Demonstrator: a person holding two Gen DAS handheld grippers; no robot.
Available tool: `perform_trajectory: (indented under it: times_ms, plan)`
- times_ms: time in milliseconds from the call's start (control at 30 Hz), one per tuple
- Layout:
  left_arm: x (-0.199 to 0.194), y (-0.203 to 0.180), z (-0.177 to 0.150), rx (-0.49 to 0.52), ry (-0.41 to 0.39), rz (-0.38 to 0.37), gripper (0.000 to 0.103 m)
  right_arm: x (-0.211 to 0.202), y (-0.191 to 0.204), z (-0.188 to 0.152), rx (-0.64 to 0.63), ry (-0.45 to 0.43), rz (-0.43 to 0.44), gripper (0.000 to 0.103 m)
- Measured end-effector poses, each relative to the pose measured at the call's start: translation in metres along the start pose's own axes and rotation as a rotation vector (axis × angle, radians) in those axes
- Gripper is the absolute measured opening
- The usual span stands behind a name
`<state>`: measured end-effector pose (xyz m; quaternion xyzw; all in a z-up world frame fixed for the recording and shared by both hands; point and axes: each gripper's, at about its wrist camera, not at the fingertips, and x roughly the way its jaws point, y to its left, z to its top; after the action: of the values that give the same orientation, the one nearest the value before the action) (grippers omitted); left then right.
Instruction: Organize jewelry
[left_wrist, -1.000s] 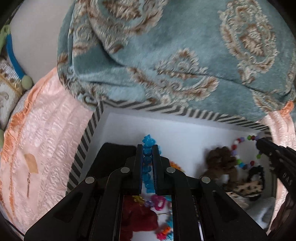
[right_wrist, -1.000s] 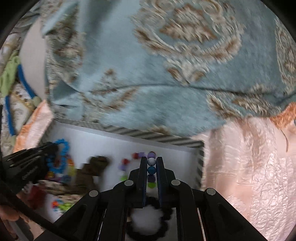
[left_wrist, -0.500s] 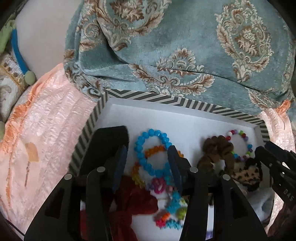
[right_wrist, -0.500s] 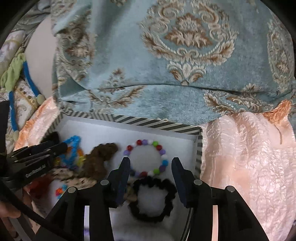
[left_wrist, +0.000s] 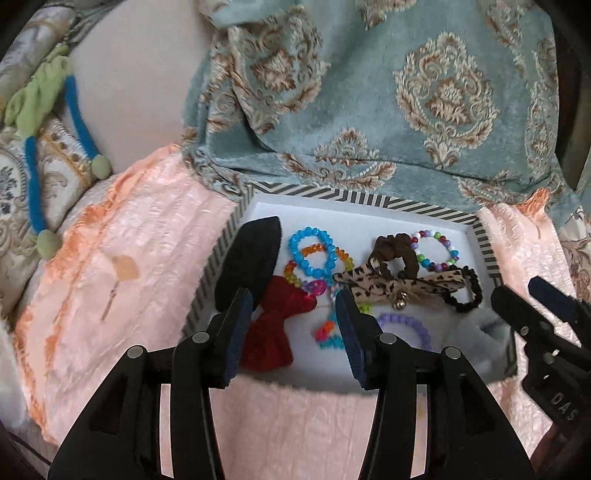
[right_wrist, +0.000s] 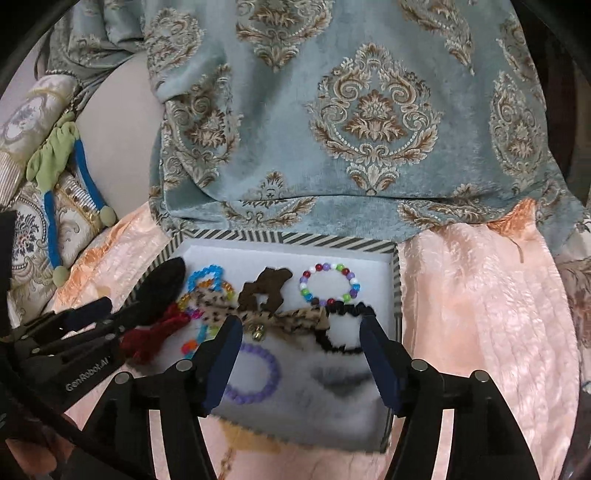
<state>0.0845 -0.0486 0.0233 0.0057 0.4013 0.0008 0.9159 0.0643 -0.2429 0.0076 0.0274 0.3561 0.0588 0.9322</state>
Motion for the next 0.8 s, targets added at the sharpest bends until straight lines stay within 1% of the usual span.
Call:
perform_trajectory:
  times_ms: [133, 300, 333, 400, 533, 700, 800]
  plan:
    - [-0.024, 0.003, -0.010, -0.004, -0.032, 0.007, 0.047, -0.013, 0.001, -0.008, 0.028, 0.005, -0.004, 0.064]
    - [-0.051, 0.004, -0.021, -0.004, -0.072, 0.024, 0.047, -0.034, 0.003, -0.014, 0.049, -0.013, -0.006, 0.066]
    - [-0.056, 0.004, -0.023, -0.010, -0.081, 0.023, 0.047, -0.038, 0.004, -0.016, 0.048, -0.018, -0.006, 0.069]
    - [-0.064, 0.005, -0.026, -0.014, -0.093, 0.025, 0.047, -0.046, 0.009, -0.018, 0.038, -0.028, -0.011, 0.071]
    - [-0.079, 0.005, -0.029, -0.014, -0.123, 0.045, 0.047, -0.060, 0.016, -0.019, 0.021, -0.051, -0.015, 0.071]
    - [-0.095, 0.007, -0.033, -0.022, -0.148, 0.048, 0.047, -0.075, 0.023, -0.020, 0.013, -0.080, -0.010, 0.072]
    - [-0.104, 0.008, -0.034, -0.029, -0.164, 0.054, 0.047, -0.083, 0.027, -0.021, -0.002, -0.093, -0.015, 0.074]
